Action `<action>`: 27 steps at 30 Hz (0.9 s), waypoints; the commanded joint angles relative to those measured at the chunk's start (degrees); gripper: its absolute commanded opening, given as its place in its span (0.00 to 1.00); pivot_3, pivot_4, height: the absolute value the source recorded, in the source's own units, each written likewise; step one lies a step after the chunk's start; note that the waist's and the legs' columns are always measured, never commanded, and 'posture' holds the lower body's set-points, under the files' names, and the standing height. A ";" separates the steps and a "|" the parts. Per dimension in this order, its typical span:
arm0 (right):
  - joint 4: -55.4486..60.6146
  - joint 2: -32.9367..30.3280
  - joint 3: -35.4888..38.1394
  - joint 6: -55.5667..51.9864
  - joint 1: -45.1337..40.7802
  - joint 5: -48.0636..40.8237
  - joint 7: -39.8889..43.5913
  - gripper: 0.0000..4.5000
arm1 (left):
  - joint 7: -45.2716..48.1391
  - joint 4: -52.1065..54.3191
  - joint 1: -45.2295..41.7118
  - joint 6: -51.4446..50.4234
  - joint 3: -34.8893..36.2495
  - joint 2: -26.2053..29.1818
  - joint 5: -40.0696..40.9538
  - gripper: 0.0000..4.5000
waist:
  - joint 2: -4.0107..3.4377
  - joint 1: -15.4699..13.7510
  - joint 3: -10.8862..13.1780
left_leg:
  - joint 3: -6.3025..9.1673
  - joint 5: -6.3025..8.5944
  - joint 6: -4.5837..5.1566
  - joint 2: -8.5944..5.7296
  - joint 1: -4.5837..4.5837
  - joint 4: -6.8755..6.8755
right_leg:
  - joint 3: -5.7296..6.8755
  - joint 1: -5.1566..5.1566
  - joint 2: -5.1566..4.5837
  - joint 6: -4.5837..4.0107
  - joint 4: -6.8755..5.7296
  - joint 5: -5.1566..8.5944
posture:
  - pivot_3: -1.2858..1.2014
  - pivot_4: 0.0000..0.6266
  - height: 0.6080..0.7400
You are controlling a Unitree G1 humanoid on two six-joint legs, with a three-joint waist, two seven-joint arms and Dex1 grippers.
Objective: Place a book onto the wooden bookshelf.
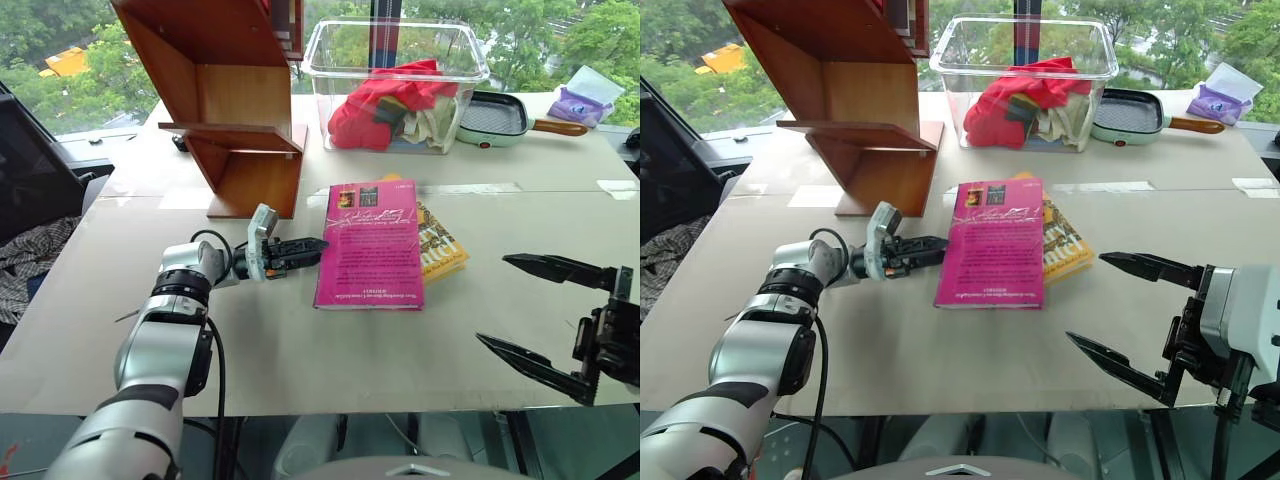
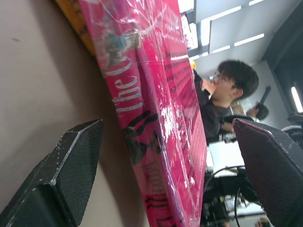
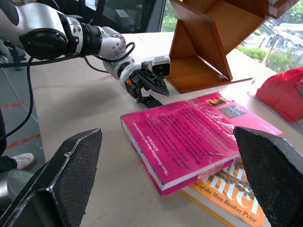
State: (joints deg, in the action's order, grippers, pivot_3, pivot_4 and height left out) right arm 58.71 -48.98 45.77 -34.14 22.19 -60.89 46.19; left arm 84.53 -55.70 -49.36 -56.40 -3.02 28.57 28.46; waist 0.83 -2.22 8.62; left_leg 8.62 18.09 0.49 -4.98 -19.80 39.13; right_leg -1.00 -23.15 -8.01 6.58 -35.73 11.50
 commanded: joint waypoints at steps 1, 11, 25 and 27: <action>1.29 -0.78 0.11 2.35 0.96 -0.33 -1.33 1.00 | 0.04 4.85 -1.08 -5.28 -0.87 -2.08 0.45 1.00 | 0.07 0.01 0.04 | 0.02 0.00 0.00 0.00 -0.02 0.00 | 0.01 -0.01 0.00 0.01 0.01 0.01 | 0.52 0.24 0.89; 1.29 -3.23 -1.20 5.78 4.66 0.05 -3.91 1.00 | -5.89 2.21 -1.64 -6.29 2.39 -7.05 -0.53 0.94 | 0.50 1.31 0.30 | 0.06 0.02 0.00 0.02 -0.19 -0.02 | 0.03 -0.19 0.01 0.01 0.06 0.01 | 0.52 0.24 0.89; -0.44 -3.86 -6.59 7.26 2.22 2.03 -4.48 1.00 | -9.92 35.66 9.14 -11.69 11.50 1.75 8.70 0.09 | 0.70 2.71 0.46 | 0.18 0.03 -0.04 0.16 -0.20 -0.19 | -0.11 -0.40 0.01 0.00 0.04 0.00 | 0.52 0.24 0.89; -1.28 -3.90 -7.95 7.40 0.69 2.34 -4.37 1.00 | -10.93 47.07 12.74 -9.14 13.46 4.02 10.17 0.09 | 0.74 2.48 0.52 | 0.21 0.05 -0.08 0.22 -0.25 -0.22 | -0.14 -0.46 0.01 -0.01 0.09 0.00 | 0.52 0.24 0.89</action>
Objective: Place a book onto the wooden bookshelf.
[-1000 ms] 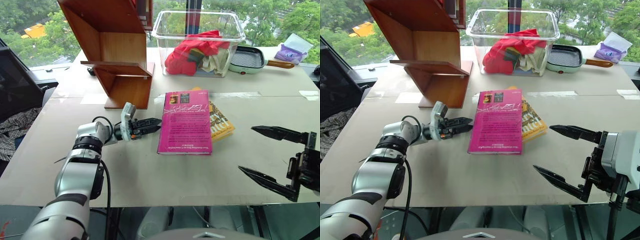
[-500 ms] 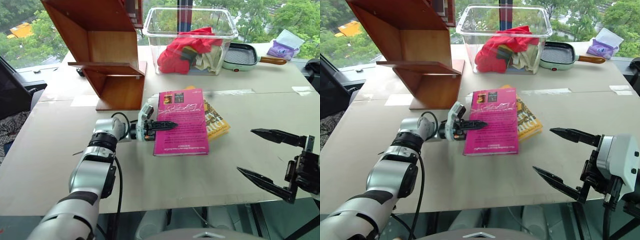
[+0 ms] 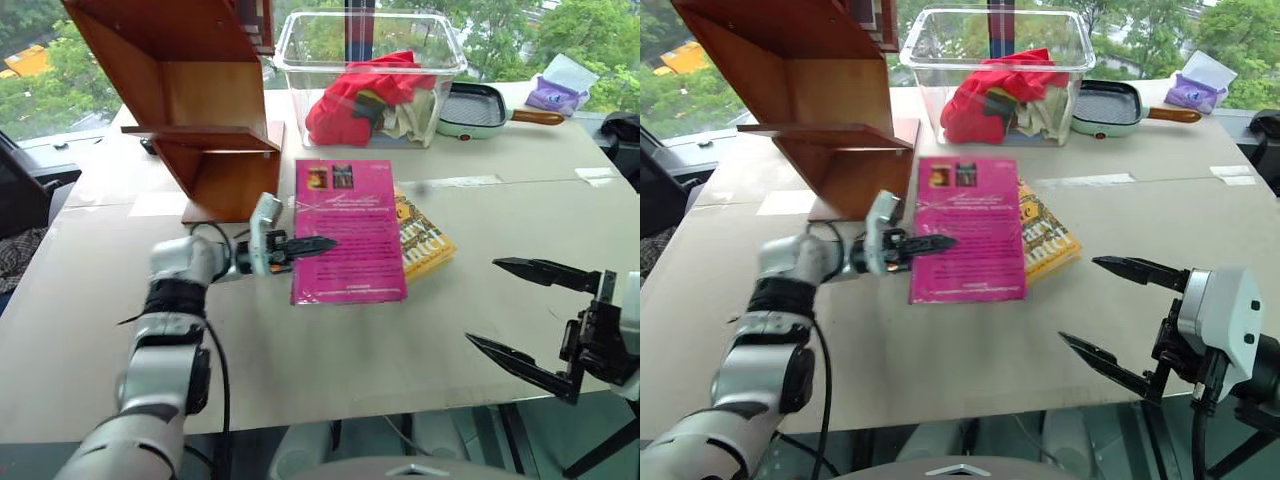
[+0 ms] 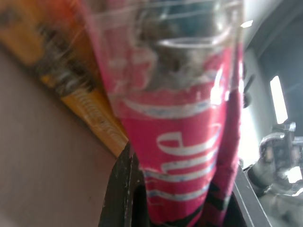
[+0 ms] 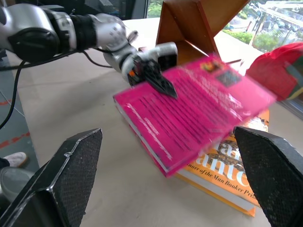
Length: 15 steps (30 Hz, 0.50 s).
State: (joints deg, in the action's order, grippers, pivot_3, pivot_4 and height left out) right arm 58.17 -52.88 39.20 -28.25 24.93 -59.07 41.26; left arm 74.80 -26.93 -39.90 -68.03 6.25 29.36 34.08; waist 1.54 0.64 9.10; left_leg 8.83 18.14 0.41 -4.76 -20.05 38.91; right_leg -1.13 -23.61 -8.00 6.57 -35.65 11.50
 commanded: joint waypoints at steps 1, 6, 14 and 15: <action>-1.19 -0.02 -2.16 1.53 -2.90 0.79 0.69 1.00 | -2.37 23.63 4.34 3.26 5.42 4.17 5.49 0.09 | 0.04 -0.38 0.05 | 0.07 0.00 0.00 -0.04 -0.05 0.00 | 0.04 -0.01 -0.01 0.00 0.03 0.00 | 0.52 0.24 0.89; -4.25 0.35 -3.51 2.24 -5.52 2.15 3.34 1.00 | -8.77 43.35 2.17 11.61 7.06 7.13 6.11 0.09 | 0.04 -1.59 0.13 | 0.12 0.01 -0.03 0.00 -0.18 0.00 | 0.08 -0.11 -0.02 -0.02 0.07 -0.01 | 0.52 0.24 0.89; -11.37 -0.76 -5.49 3.71 -15.43 3.77 4.71 1.00 | -13.59 42.88 -18.13 41.86 -3.15 18.89 -17.86 0.09 | 0.04 -1.15 0.32 | -0.13 0.01 -0.05 -0.11 -0.34 0.11 | 0.24 -0.12 0.01 -0.03 0.18 -0.02 | 0.52 0.24 0.89; -12.53 -1.01 -5.62 3.81 -17.53 3.86 4.54 1.00 | -14.16 41.19 -20.53 44.90 -6.18 21.99 -23.38 0.09 | 0.00 -1.07 0.38 | -0.21 0.01 -0.05 -0.09 -0.33 0.08 | 0.20 -0.14 0.02 -0.03 0.21 -0.02 | 0.52 0.24 0.89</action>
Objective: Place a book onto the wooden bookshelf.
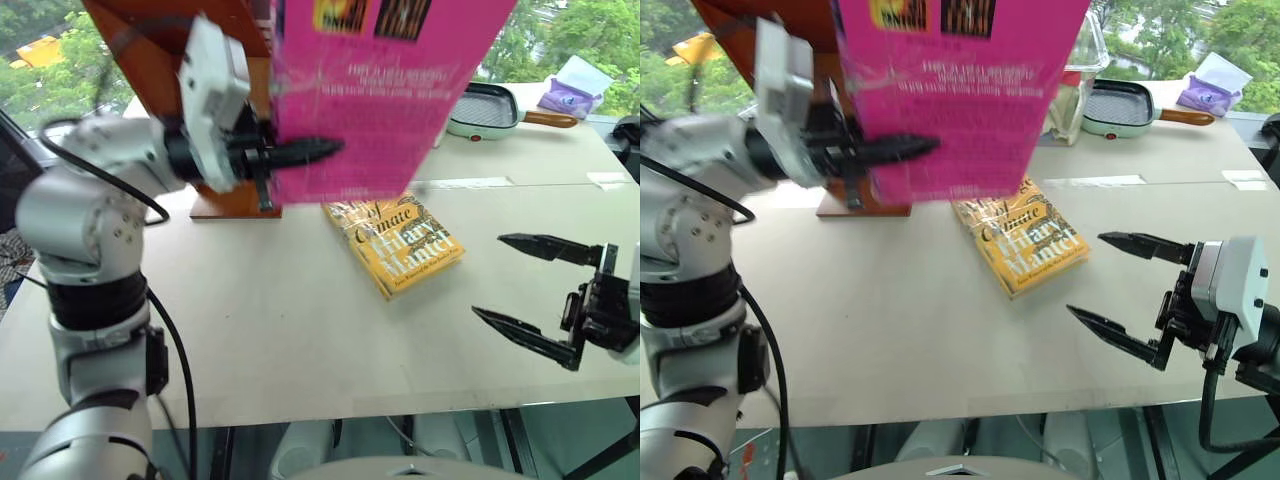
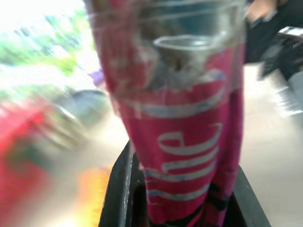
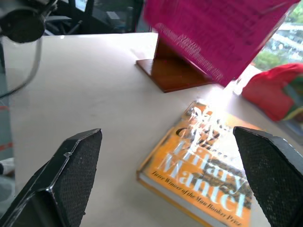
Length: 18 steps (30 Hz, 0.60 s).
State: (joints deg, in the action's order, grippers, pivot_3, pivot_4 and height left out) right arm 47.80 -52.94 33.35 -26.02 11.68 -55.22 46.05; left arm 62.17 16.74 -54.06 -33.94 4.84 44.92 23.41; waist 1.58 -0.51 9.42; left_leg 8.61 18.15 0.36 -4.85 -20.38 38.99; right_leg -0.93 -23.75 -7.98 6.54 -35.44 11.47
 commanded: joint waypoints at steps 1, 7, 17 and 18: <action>-2.92 -1.16 -0.22 1.51 -6.18 0.18 -0.59 1.00 | -1.93 -4.59 -7.66 12.85 -6.70 8.78 -16.48 0.09 | -0.07 0.12 0.07 | -0.05 0.00 0.00 0.00 0.00 -0.06 | -0.03 -0.02 0.01 0.00 0.07 0.00 | 0.52 0.24 0.89; -6.86 -1.22 -1.78 2.21 -13.76 3.26 -1.21 1.00 | 1.79 -18.17 -15.32 24.57 -12.93 19.20 -29.28 0.09 | -0.26 0.20 0.17 | -0.06 -0.01 0.01 0.04 -0.04 -0.40 | -0.03 -0.21 0.05 0.00 0.15 0.00 | 0.52 0.24 0.89; -14.87 2.15 -2.47 5.96 -26.27 2.77 -1.21 1.00 | 9.92 -27.43 -17.38 30.79 -20.14 25.53 -44.49 0.09 | -0.10 1.13 0.37 | 0.02 -0.01 0.02 0.01 -0.58 -0.14 | 0.11 -0.52 0.03 0.02 0.14 0.00 | 0.52 0.24 0.89; -15.01 2.39 -2.42 5.87 -26.77 2.41 -1.41 1.00 | 10.46 -27.67 -17.59 30.09 -20.26 25.17 -45.04 0.09 | -0.08 1.12 0.40 | 0.03 -0.01 0.02 0.01 -0.59 -0.14 | 0.13 -0.52 0.03 0.02 0.12 0.00 | 0.52 0.24 0.89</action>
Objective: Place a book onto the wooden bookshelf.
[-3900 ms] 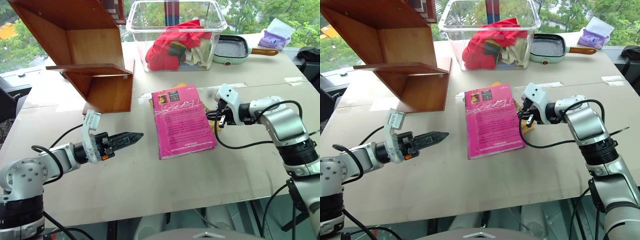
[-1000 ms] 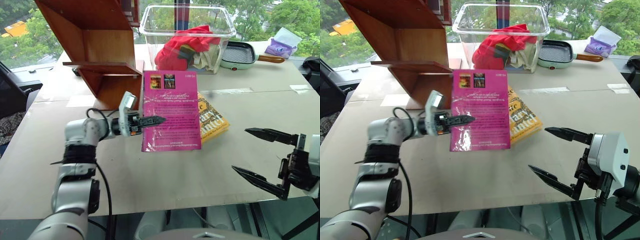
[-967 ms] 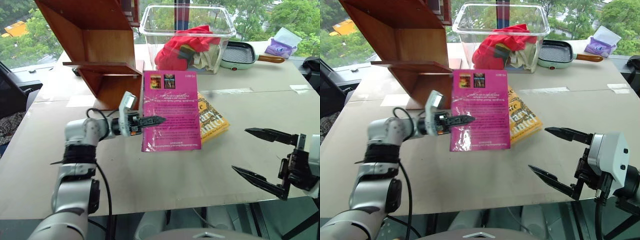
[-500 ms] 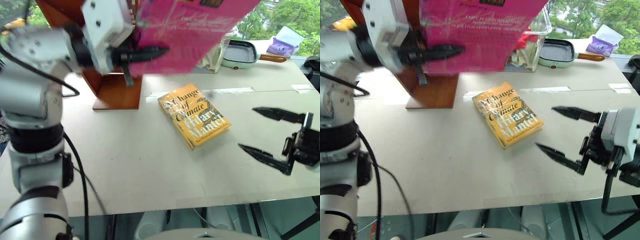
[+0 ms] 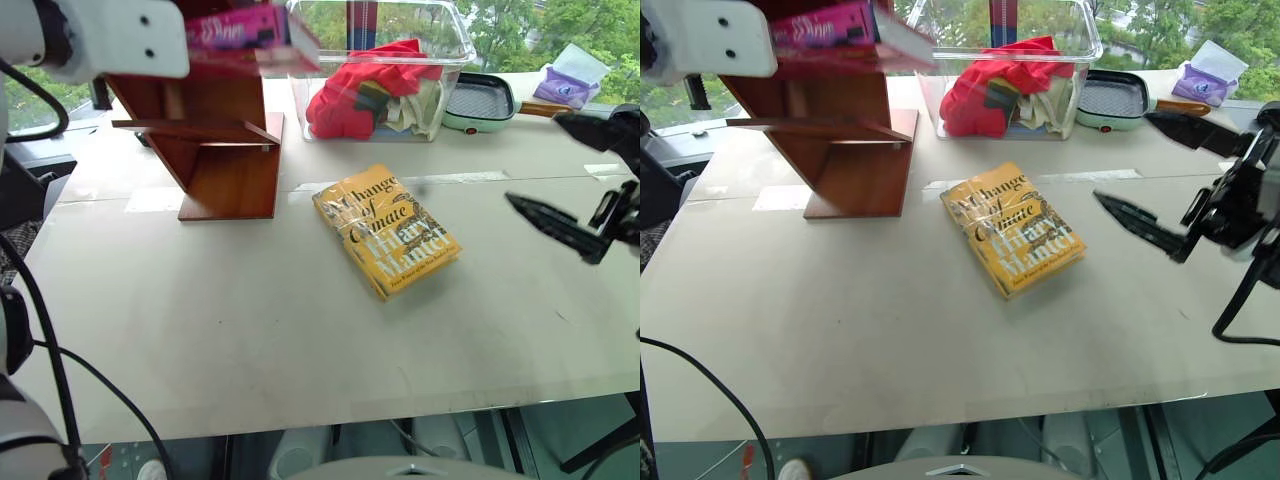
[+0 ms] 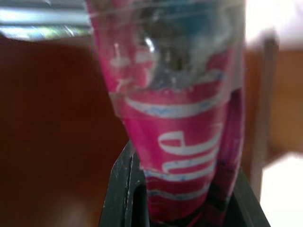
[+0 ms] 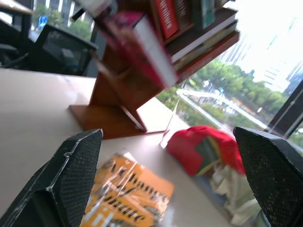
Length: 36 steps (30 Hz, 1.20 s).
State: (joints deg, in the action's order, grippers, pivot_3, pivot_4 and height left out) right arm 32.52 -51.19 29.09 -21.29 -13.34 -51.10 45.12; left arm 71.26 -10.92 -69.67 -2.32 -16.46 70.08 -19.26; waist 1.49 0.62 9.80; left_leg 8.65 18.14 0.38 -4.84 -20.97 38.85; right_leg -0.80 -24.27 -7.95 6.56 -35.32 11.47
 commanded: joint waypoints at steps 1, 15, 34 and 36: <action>0.64 0.54 2.07 0.88 -1.94 -2.12 -0.60 1.00 | 2.56 -0.24 -2.20 -3.28 0.35 -0.77 -3.36 0.09 | 0.02 0.03 0.03 | 0.03 0.00 0.00 0.00 0.00 0.01 | 0.02 0.00 0.00 0.00 -0.05 0.00 | 0.52 0.24 0.89; 1.30 2.07 -0.30 0.27 -6.39 -7.86 -1.70 1.00 | -8.44 -18.04 -1.98 6.06 -3.20 -7.70 -13.00 0.09 | 0.00 0.74 0.03 | -0.01 0.00 0.01 -0.01 0.10 0.26 | -0.05 0.02 0.00 0.00 -0.42 0.00 | 0.52 0.24 0.89; 3.83 0.78 3.66 -3.90 -1.90 -11.75 -4.51 1.00 | 7.02 3.27 14.39 -18.80 24.15 -3.46 24.34 0.58 | -0.16 2.10 -0.05 | -0.03 -0.01 0.00 0.01 -0.02 0.38 | 0.09 -0.07 -0.02 0.00 -0.53 0.00 | 0.52 0.24 0.89; 3.81 0.65 3.66 -4.12 -1.61 -11.86 -4.41 1.00 | 7.07 3.99 15.95 -21.99 25.80 -1.90 26.43 0.58 | -0.15 2.11 -0.03 | -0.07 -0.01 0.01 0.01 0.00 0.35 | 0.06 -0.11 -0.02 0.00 -0.53 0.00 | 0.52 0.24 0.89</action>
State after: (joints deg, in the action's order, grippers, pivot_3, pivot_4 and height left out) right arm 34.99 -49.65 30.86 -25.46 -14.84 -61.86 41.05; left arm 78.18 -9.19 -53.62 -21.23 5.54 65.95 4.51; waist 1.34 2.73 9.76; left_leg 8.58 18.13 0.39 -4.83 -20.94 39.20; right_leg -0.74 -24.38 -7.97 6.56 -35.85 11.47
